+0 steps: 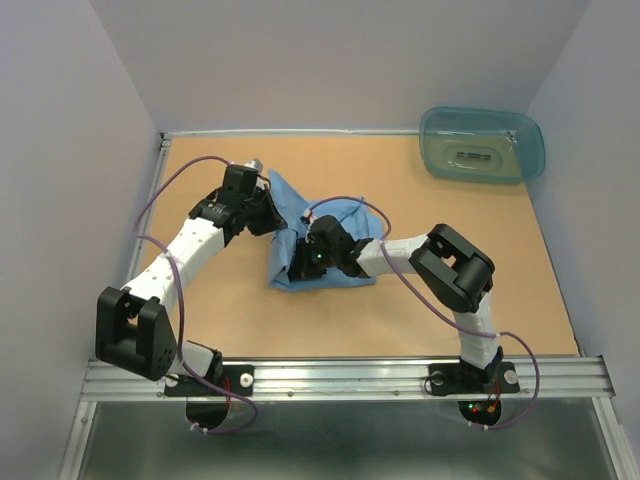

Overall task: Fold and stack the long sleeve shirts
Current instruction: Fold the shirt

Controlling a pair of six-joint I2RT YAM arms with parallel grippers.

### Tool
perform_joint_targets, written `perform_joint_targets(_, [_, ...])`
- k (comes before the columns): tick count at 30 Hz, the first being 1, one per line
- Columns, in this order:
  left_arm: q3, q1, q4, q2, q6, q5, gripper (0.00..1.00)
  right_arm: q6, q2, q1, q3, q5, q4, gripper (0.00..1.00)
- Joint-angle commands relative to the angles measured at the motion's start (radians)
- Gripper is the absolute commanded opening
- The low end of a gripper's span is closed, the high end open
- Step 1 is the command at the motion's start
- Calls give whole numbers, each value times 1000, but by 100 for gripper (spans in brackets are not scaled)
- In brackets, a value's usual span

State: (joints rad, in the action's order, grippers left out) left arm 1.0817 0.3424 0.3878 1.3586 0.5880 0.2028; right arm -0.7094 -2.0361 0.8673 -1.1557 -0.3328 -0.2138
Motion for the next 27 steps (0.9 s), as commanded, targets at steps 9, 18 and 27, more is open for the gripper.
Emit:
perform_joint_targets(9, [152, 90, 42, 69, -14, -103, 0, 22, 143, -13, 117, 130, -56, 32])
perform_joint_targets(18, [228, 106, 100, 129, -37, -125, 0, 113, 315, -71, 165, 300, 128, 37])
perform_joint_targets(27, [300, 156, 134, 188, -39, -140, 0, 13, 396, -231, 275, 272, 139, 34])
